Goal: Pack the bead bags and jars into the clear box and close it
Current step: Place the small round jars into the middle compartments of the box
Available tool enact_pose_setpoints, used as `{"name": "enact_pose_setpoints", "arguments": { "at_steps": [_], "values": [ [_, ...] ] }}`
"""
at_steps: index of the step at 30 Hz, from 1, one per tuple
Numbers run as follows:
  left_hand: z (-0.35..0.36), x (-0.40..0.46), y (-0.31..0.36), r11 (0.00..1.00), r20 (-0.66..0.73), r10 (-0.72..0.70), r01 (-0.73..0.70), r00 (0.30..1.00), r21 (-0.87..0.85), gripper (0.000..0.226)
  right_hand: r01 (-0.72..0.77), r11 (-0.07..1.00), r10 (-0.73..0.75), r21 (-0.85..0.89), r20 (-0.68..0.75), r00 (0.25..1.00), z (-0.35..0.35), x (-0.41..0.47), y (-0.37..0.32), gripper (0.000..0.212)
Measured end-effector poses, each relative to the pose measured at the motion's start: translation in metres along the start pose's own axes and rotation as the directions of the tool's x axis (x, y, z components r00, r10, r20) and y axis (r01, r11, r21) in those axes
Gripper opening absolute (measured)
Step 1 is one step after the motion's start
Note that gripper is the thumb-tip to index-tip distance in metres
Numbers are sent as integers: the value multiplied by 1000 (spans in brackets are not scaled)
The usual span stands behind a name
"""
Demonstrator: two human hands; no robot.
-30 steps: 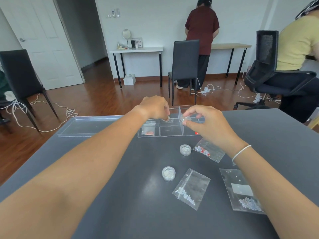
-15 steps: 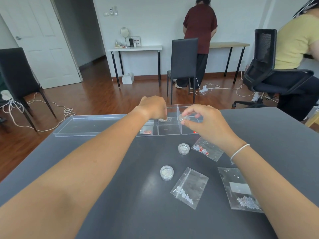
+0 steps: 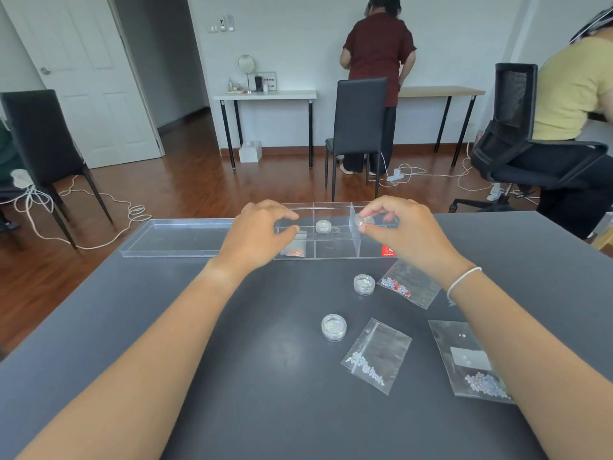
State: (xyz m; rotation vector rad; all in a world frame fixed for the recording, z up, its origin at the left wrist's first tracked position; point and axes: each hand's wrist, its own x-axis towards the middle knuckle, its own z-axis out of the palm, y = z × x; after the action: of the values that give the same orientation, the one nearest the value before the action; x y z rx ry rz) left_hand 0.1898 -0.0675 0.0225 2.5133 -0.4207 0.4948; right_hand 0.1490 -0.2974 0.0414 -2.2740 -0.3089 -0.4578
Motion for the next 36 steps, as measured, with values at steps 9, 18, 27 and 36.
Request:
{"name": "enact_pose_setpoints", "arguments": {
  "at_steps": [9, 18, 27, 36],
  "values": [
    [2, -11, -24, 990, 33, -64, 68, 997, -125, 40, -23, 991, 42, -133, 137, 990, 14, 46, 0, 7],
    [7, -9, -34, 977, 36, -59, 65, 998, -202, 38, 31, 903, 90, -428, 260, 961, 35, 77, 5, 8],
    [10, -8, -38, 967, 22, -60, 63, 998, -248, 36, 121, 769, 125, -627, 334, 934, 44, 86, 2, 18],
    [9, -9, -39, 969, 31, -46, 52, 998, -240, 37, 126, 738, 115, -663, 307, 945, 49, 88, 6, 11]
  ]
}}
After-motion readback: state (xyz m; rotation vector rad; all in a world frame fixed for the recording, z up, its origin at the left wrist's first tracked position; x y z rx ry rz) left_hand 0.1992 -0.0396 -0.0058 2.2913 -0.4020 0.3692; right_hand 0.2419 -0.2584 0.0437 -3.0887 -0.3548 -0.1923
